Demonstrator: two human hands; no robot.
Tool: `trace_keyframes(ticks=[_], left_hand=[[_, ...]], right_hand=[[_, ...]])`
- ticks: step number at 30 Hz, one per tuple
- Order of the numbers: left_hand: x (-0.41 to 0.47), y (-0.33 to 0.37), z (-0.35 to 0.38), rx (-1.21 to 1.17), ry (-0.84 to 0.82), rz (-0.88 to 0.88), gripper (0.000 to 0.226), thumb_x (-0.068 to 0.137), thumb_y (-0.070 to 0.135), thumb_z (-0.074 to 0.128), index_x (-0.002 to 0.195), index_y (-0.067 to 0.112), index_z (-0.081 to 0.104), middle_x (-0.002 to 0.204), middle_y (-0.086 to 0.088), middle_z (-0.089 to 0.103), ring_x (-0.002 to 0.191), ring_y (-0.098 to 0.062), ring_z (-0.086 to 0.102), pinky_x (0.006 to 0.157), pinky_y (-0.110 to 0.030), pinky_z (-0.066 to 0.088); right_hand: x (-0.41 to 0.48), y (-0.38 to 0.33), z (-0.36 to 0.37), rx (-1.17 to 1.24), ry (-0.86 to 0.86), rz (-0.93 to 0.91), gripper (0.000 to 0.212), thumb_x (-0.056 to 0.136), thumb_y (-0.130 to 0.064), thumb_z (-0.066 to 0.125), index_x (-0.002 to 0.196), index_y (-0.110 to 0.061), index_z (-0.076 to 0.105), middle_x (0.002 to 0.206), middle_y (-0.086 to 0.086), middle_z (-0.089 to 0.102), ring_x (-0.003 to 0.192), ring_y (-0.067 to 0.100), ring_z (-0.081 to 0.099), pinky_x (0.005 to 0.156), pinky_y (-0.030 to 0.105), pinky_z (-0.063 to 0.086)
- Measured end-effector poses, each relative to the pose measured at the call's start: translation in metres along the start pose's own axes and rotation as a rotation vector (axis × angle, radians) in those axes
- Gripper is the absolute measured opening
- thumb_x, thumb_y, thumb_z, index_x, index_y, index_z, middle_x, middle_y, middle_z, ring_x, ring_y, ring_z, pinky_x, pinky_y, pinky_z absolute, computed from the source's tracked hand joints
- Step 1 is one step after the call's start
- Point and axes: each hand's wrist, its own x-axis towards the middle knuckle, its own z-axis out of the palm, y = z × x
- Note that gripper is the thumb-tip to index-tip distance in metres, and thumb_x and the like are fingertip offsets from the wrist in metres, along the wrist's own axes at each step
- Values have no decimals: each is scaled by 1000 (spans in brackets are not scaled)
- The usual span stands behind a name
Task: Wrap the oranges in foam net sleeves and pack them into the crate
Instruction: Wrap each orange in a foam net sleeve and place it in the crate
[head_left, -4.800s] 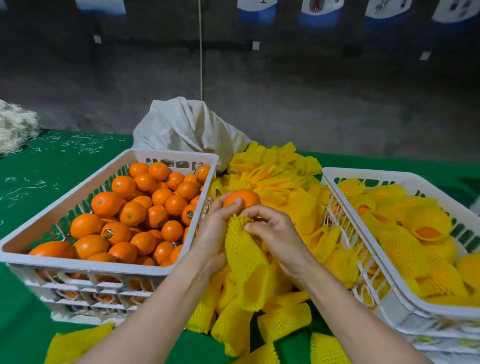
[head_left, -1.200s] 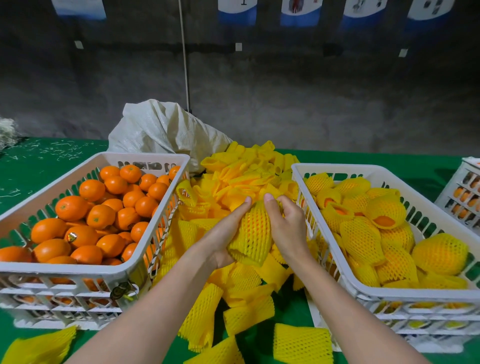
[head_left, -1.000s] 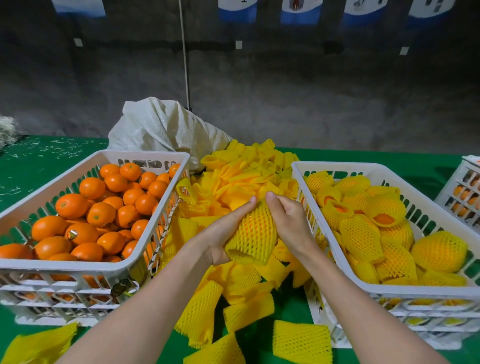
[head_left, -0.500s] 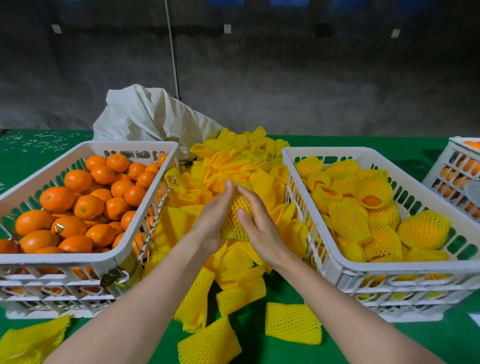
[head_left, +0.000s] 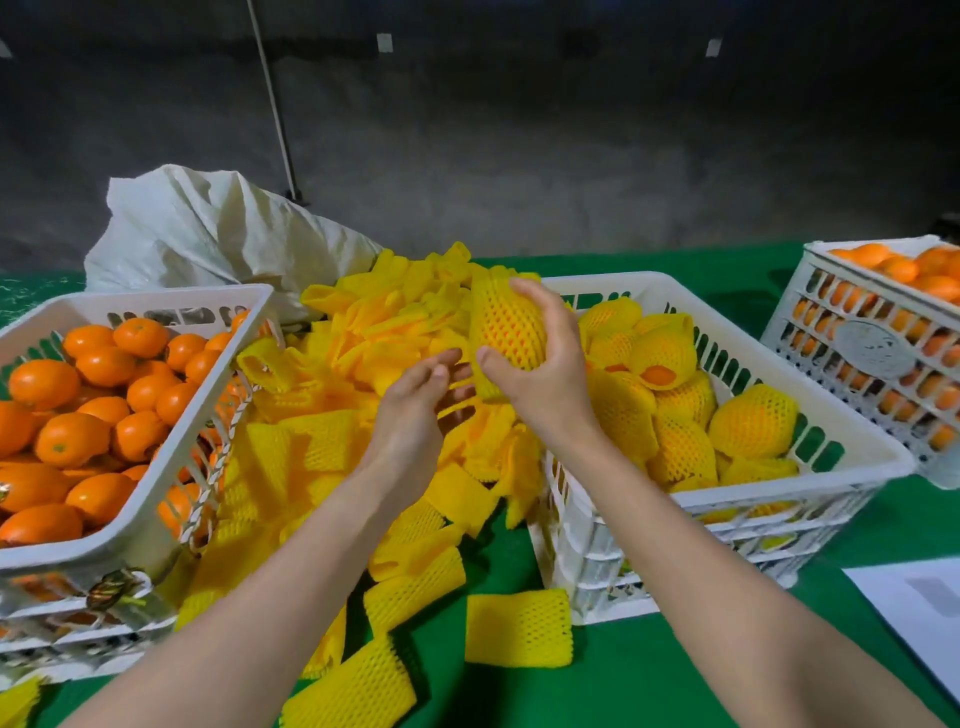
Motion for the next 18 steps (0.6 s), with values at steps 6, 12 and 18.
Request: trace_keyframes(ticks=[6, 12, 18], left_hand=[[3, -44, 45, 559, -285, 158, 34, 97, -8, 39, 101, 14, 64, 112, -6, 62, 108, -19, 57, 84, -19, 44], [14, -59, 53, 865, -333, 318, 34, 98, -8, 36, 110, 2, 66, 121, -12, 62, 115, -17, 52, 84, -3, 35], [18, -43, 27, 652, -374, 181, 38, 96, -14, 36, 102, 12, 64, 108, -6, 64, 99, -15, 61, 84, -20, 48]], right_hand=[[19, 51, -76, -428, -48, 357, 53, 71, -17, 75, 117, -25, 48, 126, 4, 48, 116, 22, 46, 84, 31, 42], [2, 74, -79, -802, -653, 377, 56, 72, -22, 71, 122, -31, 47, 126, 9, 42, 112, 32, 49, 75, 34, 41], [-6, 81, -73, -1039, -953, 350, 70, 81, -25, 58, 143, -27, 25, 130, 5, 49, 126, 41, 31, 94, 47, 35]])
